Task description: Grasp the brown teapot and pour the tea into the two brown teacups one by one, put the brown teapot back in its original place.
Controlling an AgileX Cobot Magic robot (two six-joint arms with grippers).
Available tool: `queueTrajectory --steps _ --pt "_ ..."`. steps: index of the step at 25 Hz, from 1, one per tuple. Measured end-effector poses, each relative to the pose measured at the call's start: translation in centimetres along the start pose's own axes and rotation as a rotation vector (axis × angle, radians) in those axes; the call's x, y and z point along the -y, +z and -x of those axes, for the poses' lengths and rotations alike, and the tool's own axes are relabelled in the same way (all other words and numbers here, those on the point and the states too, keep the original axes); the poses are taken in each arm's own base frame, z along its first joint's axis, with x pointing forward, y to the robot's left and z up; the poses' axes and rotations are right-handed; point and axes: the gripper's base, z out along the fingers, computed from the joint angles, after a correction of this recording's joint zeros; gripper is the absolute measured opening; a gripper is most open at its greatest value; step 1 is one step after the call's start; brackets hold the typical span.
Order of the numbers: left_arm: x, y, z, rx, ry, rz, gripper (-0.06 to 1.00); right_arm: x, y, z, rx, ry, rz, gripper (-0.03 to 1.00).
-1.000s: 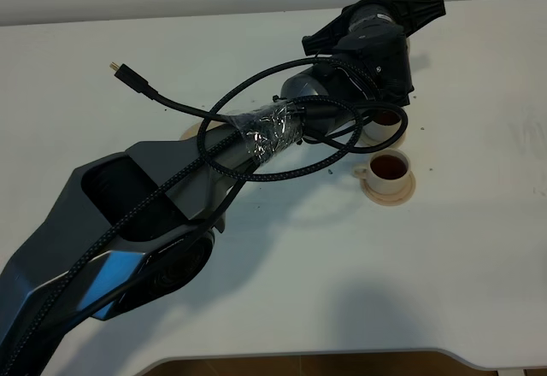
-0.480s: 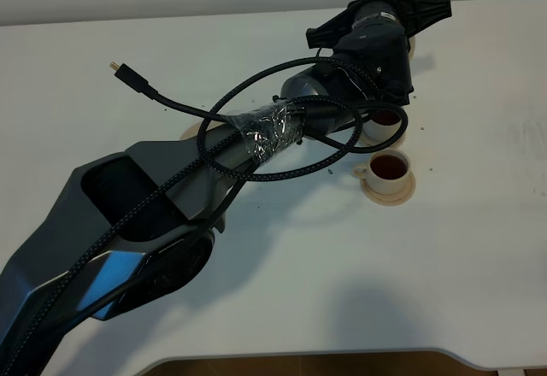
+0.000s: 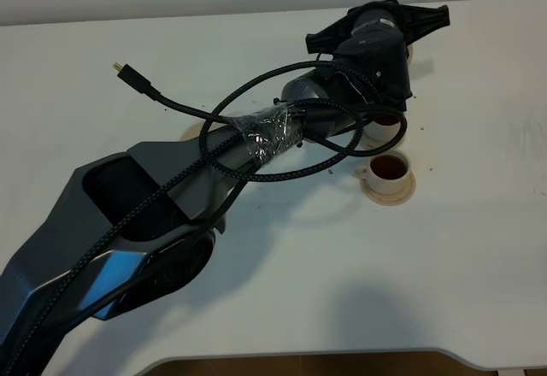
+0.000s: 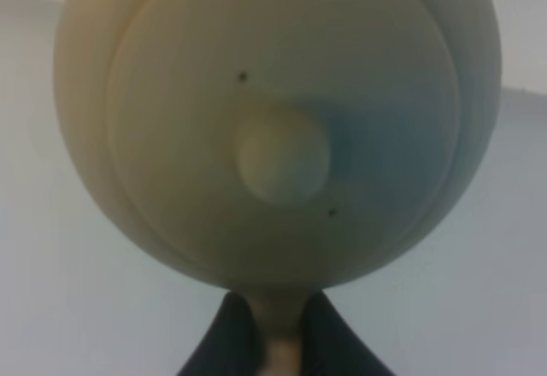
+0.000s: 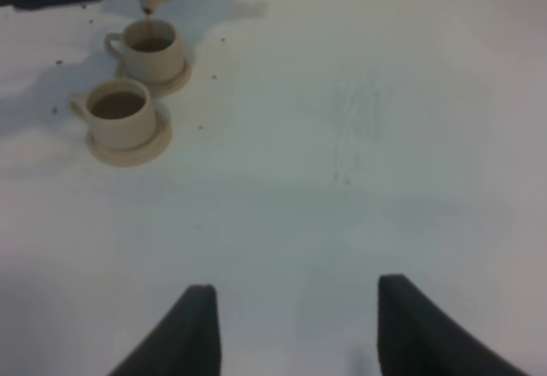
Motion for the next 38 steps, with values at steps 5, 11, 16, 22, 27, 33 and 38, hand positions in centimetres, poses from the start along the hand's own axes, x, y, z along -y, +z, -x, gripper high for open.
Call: queueTrajectory --steps 5,11,16,22,27,33,38 --pt "-0.03 0.01 0.03 0.001 0.001 0.004 0.11 0.00 0.00 0.00 0.000 0.000 0.000 0.44" --pt "-0.12 0.01 0.02 -0.001 0.003 0.014 0.11 0.00 0.00 0.00 0.000 0.000 0.000 0.44" --pt "-0.22 0.01 0.04 0.000 0.004 0.025 0.11 0.00 0.00 0.00 0.000 0.000 0.000 0.44" --pt "-0.38 0.06 0.15 0.003 0.005 0.045 0.11 0.00 0.00 0.00 0.000 0.000 0.000 0.44" --pt "-0.50 0.05 0.15 0.003 0.006 0.058 0.11 0.00 0.00 0.00 0.000 0.000 0.000 0.44" --pt "-0.51 0.05 0.15 0.002 0.006 0.059 0.11 0.00 0.00 0.00 0.000 0.000 0.000 0.44" --pt "-0.49 0.05 0.16 0.003 0.006 0.057 0.11 0.00 0.00 0.00 0.000 0.000 0.000 0.44"
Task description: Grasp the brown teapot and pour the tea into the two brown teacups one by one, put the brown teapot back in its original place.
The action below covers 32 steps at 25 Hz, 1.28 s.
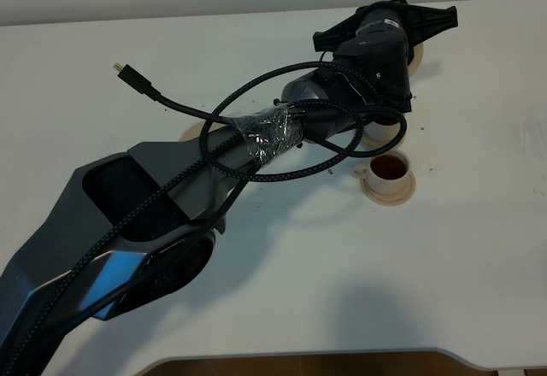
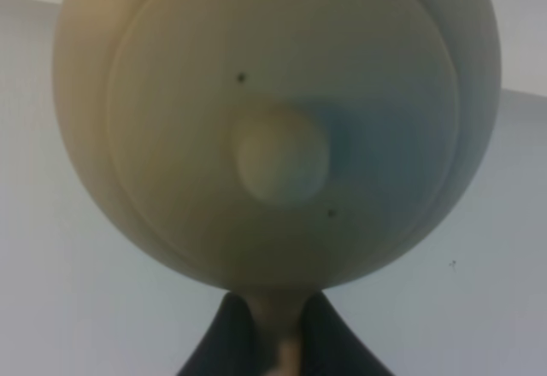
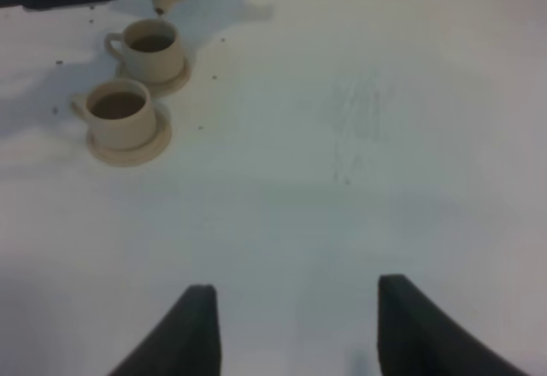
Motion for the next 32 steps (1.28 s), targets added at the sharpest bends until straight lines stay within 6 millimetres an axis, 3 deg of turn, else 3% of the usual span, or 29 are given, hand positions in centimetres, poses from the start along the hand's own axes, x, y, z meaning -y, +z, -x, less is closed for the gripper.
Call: queueTrajectory --steps 18,26,32 --pt "1.3 0.0 0.5 0.047 -0.249 -0.139 0.11 0.0 0.0 0.0 0.000 0.000 0.000 0.44" --pt "2.8 -1.2 -1.9 0.008 -0.476 -0.266 0.11 0.0 0.0 0.0 0.000 0.000 0.000 0.44" --pt "5.1 -2.7 -3.0 0.058 -0.740 -0.500 0.11 0.0 0.0 0.0 0.000 0.000 0.000 0.44"
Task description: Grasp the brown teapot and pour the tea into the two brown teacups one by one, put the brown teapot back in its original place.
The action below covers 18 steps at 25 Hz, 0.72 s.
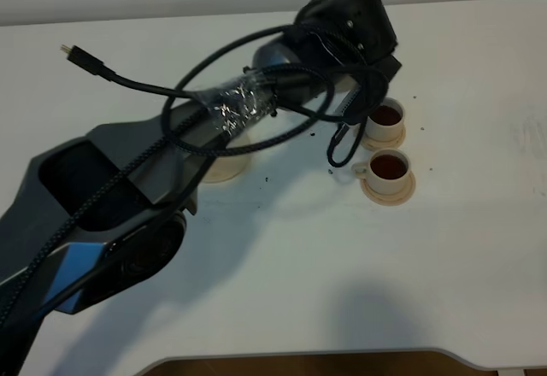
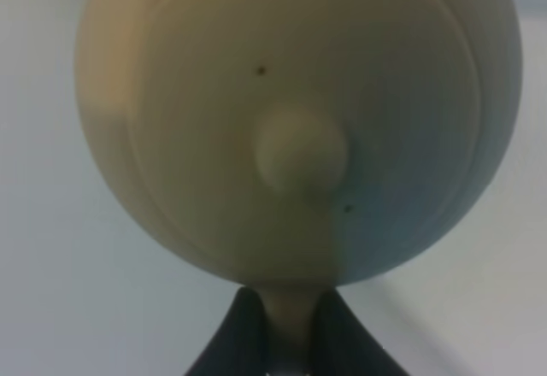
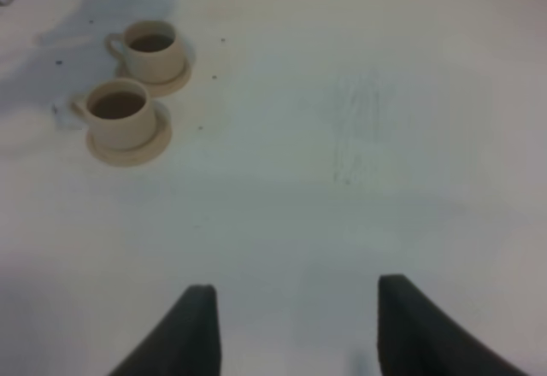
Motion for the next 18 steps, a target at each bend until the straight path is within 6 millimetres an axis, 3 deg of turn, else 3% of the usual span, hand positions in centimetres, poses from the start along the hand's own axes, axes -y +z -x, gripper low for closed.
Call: queueTrajectory --steps 6,12,18 --pt "2.4 1.1 -1.3 0.045 -0.280 -0.286 0.11 0.0 0.0 0.0 0.000 0.000 0.000 0.44" --pt "2.8 1.8 -2.0 0.115 -0.537 -0.383 0.11 0.0 0.0 0.0 0.000 0.000 0.000 0.44" --pt "2.2 0.6 -4.1 0.193 -0.756 -0.435 0.11 0.0 0.0 0.0 0.000 0.000 0.000 0.44"
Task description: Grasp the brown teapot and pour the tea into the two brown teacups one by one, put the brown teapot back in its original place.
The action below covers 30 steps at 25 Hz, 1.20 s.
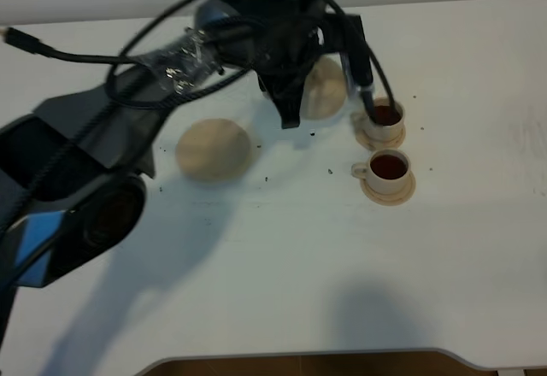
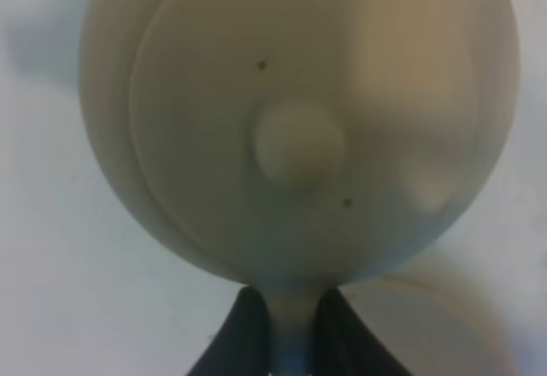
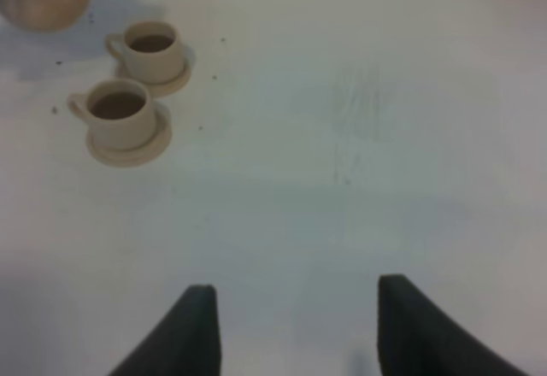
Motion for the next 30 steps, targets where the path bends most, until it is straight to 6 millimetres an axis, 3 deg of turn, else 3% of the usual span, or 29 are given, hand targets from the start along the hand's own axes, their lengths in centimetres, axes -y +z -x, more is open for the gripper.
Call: queueTrajectory --steps 4,14,20,27,30 --pt "-0.3 -0.5 -0.4 0.077 -0.130 -0.094 0.11 0.0 0.0 0.0 0.000 0.000 0.000 0.44" --pt "0.6 2.1 -1.7 0.017 -0.191 -0.195 0.11 0.0 0.0 0.0 0.000 0.000 0.000 0.44" --pt "-0.2 0.6 -2.4 0.034 -0.270 -0.172 0.11 0.0 0.0 0.0 0.000 0.000 0.000 0.44" --pt "-2.7 -3.5 -6.9 0.041 -0.559 -0.131 0.11 0.0 0.0 0.0 0.000 0.000 0.000 0.44" --pt "-2.3 -3.4 -9.7 -0.025 -0.660 -0.151 0.11 0.0 0.0 0.0 0.000 0.000 0.000 0.44"
